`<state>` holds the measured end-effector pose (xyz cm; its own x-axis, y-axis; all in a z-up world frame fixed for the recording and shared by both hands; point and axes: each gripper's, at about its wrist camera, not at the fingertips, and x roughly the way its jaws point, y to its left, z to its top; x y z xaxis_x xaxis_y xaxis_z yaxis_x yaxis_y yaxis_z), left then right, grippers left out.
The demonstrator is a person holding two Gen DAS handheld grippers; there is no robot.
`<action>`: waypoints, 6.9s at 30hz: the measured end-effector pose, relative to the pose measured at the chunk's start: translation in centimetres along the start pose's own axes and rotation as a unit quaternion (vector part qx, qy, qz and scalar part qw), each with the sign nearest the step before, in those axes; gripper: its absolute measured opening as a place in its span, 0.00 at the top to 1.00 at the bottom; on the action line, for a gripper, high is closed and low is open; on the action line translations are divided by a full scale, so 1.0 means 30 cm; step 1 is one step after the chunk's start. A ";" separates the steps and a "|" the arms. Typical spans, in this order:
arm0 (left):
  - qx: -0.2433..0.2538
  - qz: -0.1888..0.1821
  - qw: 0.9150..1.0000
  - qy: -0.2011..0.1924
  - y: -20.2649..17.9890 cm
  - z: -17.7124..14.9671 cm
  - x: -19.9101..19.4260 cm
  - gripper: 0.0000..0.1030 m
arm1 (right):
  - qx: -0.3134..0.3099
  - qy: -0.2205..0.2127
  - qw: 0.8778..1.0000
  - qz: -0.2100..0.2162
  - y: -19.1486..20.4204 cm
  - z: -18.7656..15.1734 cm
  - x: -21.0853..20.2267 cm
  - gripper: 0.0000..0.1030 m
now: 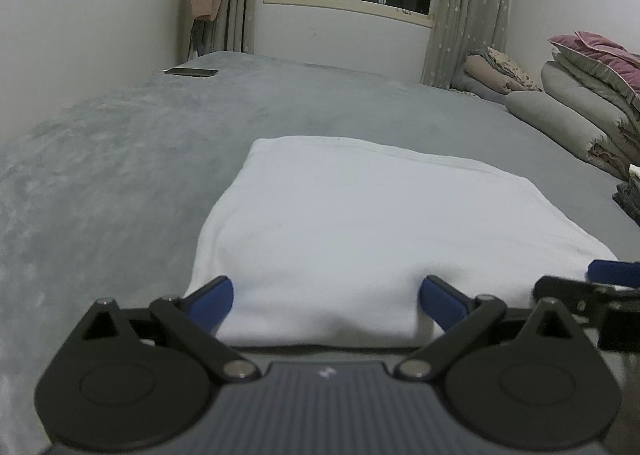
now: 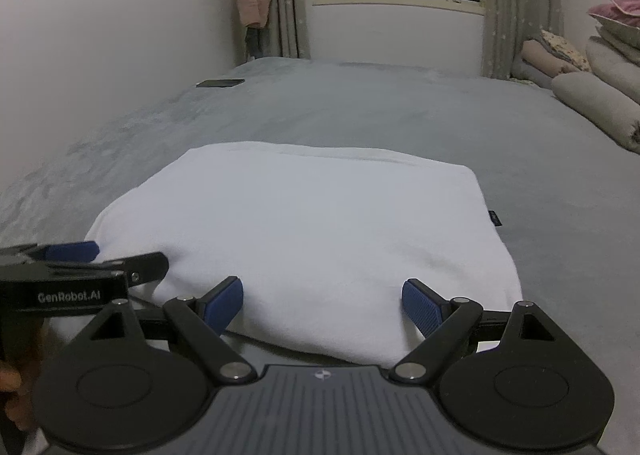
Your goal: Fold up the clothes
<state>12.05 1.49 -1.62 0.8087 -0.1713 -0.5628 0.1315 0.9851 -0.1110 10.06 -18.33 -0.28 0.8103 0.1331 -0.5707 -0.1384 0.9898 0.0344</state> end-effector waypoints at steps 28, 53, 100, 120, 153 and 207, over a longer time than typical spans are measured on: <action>0.005 0.003 1.000 -0.001 -0.001 -0.011 0.001 0.01 | 0.035 0.006 0.999 -0.009 -0.046 0.010 -0.004 0.16; 0.006 0.004 1.000 0.005 0.002 -0.005 0.005 0.00 | 0.052 0.002 0.995 -0.084 -0.110 0.014 -0.026 0.14; 0.012 0.009 1.000 0.008 0.004 -0.008 0.001 0.00 | 0.025 0.024 0.999 -0.006 -0.091 -0.017 -0.042 0.07; 0.017 0.020 1.000 0.017 0.038 0.014 -0.032 0.00 | 0.062 0.006 0.998 0.001 -0.132 -0.015 -0.115 0.07; -0.158 -0.002 0.986 0.058 0.334 0.043 -0.003 0.77 | 0.349 0.005 0.937 0.008 -0.431 -0.131 -0.179 0.39; -0.024 0.085 0.996 0.016 0.151 -0.013 -0.062 0.76 | 0.489 -0.062 0.867 0.072 -0.438 -0.164 -0.060 0.49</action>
<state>10.91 6.27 -1.39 0.7985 -0.0029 -0.6020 -0.0343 0.9981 -0.0503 7.61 -31.82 -3.74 0.8880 0.2034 -0.4123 0.2565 0.5250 0.8115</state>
